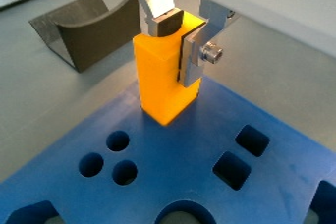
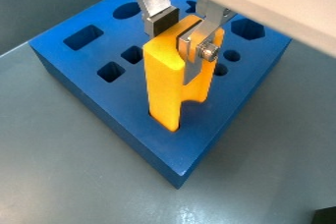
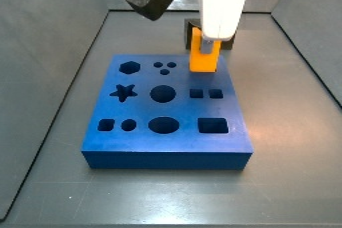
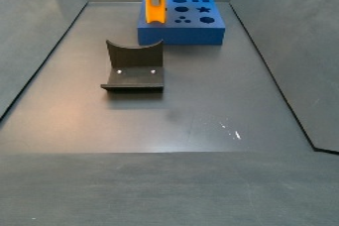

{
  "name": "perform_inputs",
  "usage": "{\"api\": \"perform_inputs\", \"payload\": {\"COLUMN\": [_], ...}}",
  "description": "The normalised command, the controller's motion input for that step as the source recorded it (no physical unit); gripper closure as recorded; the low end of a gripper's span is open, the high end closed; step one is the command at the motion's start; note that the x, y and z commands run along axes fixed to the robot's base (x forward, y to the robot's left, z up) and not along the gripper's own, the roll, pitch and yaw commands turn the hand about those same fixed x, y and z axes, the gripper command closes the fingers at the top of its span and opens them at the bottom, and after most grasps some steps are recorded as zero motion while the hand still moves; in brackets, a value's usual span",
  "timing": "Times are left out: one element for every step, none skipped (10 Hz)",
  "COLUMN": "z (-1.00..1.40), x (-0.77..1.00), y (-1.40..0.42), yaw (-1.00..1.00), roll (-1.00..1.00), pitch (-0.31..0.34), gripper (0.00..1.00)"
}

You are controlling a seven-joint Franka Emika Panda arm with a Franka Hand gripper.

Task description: Insert the arch object.

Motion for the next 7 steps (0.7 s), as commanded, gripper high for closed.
{"api": "perform_inputs", "payload": {"z": [-0.39,-0.37,-0.38,-0.29,-0.15,-0.03,0.0], "x": [0.0,0.0,0.0,0.0,0.0,0.0,0.0], "y": [0.06,0.08,0.08,0.07,0.03,0.17,0.0], "yaw": [0.0,0.0,-0.01,0.0,-0.05,-0.05,0.0], "roll": [-0.03,0.0,0.06,0.07,0.0,-0.13,0.0], "pitch": [-0.14,-0.116,-0.097,-0.103,-0.049,-0.079,0.0], "gripper": [1.0,1.0,1.0,1.0,1.0,1.0,1.0]}}
